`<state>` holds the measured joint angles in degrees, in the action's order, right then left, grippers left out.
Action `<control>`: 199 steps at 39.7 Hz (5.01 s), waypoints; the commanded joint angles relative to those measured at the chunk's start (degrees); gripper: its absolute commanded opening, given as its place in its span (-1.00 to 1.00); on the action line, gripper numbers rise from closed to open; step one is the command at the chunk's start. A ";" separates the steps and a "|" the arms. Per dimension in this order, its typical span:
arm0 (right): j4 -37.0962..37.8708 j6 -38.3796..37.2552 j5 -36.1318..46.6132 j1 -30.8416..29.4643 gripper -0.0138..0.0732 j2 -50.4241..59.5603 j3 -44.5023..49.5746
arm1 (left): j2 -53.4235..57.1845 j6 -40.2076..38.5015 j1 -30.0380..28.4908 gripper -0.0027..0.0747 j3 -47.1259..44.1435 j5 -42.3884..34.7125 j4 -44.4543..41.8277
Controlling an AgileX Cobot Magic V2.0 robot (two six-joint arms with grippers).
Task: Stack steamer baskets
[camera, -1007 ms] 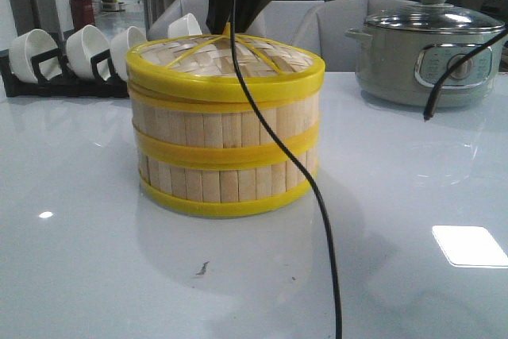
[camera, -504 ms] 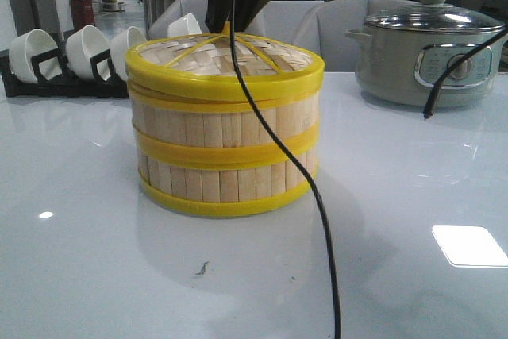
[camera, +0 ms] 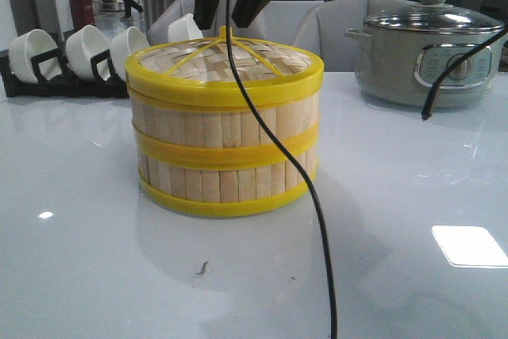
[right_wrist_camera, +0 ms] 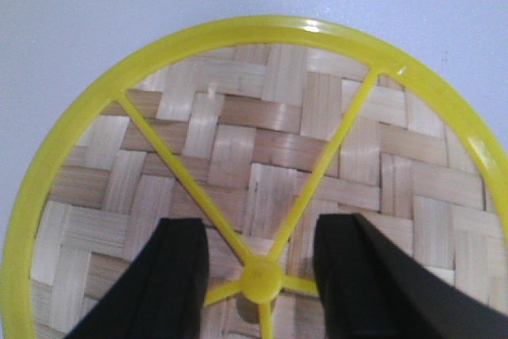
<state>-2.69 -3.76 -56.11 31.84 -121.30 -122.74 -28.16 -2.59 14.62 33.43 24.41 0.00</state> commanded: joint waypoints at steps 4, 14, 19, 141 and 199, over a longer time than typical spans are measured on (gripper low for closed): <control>-0.24 0.56 5.10 0.04 0.32 5.39 -2.09 | -0.13 -0.36 -0.10 -0.71 1.61 -5.13 0.00; 2.69 0.56 8.14 -1.37 0.32 10.48 -1.86 | -0.13 -0.36 -0.10 -0.71 1.61 -5.13 0.00; 4.45 0.56 8.56 -3.89 0.32 14.72 -0.77 | -0.13 -0.36 -0.10 -0.71 1.61 -5.13 0.00; 4.46 0.53 59.57 -39.30 -0.53 100.78 110.24 | -0.13 -0.36 -0.10 -0.71 1.61 -5.13 0.00; 4.46 0.53 59.57 -39.30 -0.53 100.78 110.24 | 15.00 -0.36 -8.30 -0.71 -21.33 -36.87 0.73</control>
<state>1.37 -3.66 -1.32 -7.11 -20.23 -10.86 -16.16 -2.59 7.13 15.70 -0.74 -0.72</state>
